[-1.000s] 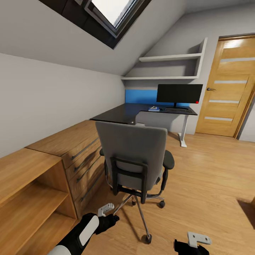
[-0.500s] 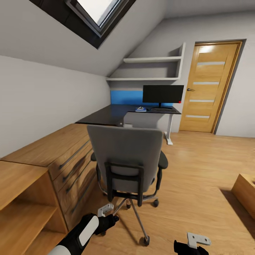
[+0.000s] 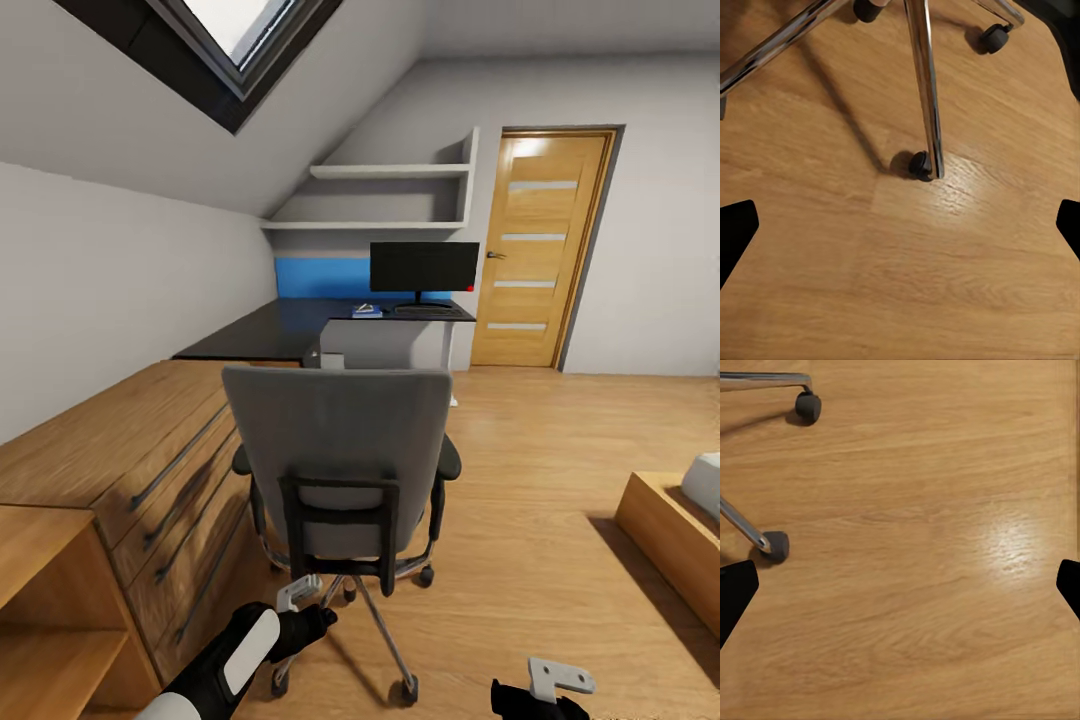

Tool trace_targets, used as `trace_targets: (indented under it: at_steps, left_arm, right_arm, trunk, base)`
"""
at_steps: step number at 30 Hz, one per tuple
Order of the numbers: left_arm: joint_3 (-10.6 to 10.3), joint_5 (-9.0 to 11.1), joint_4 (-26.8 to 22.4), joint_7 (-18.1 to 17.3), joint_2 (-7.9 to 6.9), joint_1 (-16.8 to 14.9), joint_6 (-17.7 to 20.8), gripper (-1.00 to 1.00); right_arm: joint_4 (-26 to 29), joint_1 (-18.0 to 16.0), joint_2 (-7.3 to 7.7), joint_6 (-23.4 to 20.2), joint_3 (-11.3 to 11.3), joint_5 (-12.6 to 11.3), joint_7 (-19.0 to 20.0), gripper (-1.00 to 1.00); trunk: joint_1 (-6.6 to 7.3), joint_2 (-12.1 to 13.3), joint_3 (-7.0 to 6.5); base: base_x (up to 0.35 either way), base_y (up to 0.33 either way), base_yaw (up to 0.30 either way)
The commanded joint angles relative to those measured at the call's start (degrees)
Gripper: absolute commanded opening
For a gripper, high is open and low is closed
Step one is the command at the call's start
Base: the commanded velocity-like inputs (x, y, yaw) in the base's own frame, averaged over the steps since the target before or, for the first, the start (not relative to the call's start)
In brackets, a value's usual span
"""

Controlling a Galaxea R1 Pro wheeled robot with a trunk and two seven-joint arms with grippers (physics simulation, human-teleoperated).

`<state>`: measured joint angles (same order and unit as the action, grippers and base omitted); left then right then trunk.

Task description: In the bedroom, organize the workspace by keeping the computer under the desk, ensuring the monitor is on the desk, placing the keyboard on the desk next to the monitor, placing the mouse on the desk next to the keyboard, moving the folder from the swivel chair onto the desk next to the mouse, stacking the notebook on top of the folder with the pen on top of the notebook, and positioning the swivel chair next to the desk.

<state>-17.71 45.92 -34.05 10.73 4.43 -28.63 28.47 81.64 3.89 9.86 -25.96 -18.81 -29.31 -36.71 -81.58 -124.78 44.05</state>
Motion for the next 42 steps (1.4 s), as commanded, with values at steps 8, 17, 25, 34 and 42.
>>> trace_targets:
  at_steps: [8, 17, 25, 34, 42]
  left_arm:
    - [-0.2, 0.7, -0.1, 0.6, -0.05, 0.0, 0.1, 1.00]
    - [-0.1, 0.6, -0.1, 0.7, -0.21, 0.3, 0.1, 1.00]
    - [0.6, 0.2, -4.5, 0.6, -3.42, 4.8, 0.0, 1.00]
    - [0.9, 0.1, -8.2, 0.7, -5.49, 7.0, -2.9, 1.00]
    - [0.8, 0.2, -8.7, 1.0, -5.57, 7.1, -3.4, 1.00]
  right_arm:
    - [0.1, 0.0, -0.06, 0.1, -0.2, -0.2, -0.4, 1.00]
    - [0.1, -0.1, -0.14, 0.5, -0.3, -0.1, -0.4, 1.00]
    - [-2.7, -5.0, -5.66, 1.1, -4.6, 0.1, -0.4, 1.00]
    - [-26.1, -20.1, -14.63, 10.0, -7.7, 0.2, 4.8, 1.00]
    - [-28.3, -21.2, -15.08, 11.7, -7.9, 0.5, 6.5, 1.00]
  trunk:
    - [0.00, 0.0, 0.03]
    - [0.00, 0.0, 0.03]
    - [0.00, 0.0, 0.03]
    - [0.00, 0.0, 0.03]
    - [0.00, 0.0, 0.03]
  base:
    - [0.005, 0.009, -0.033]
    - [0.000, 0.057, -0.003]
    - [0.000, 0.034, 0.000]
    - [0.000, 0.014, 0.000]
    - [0.000, 0.157, 0.000]
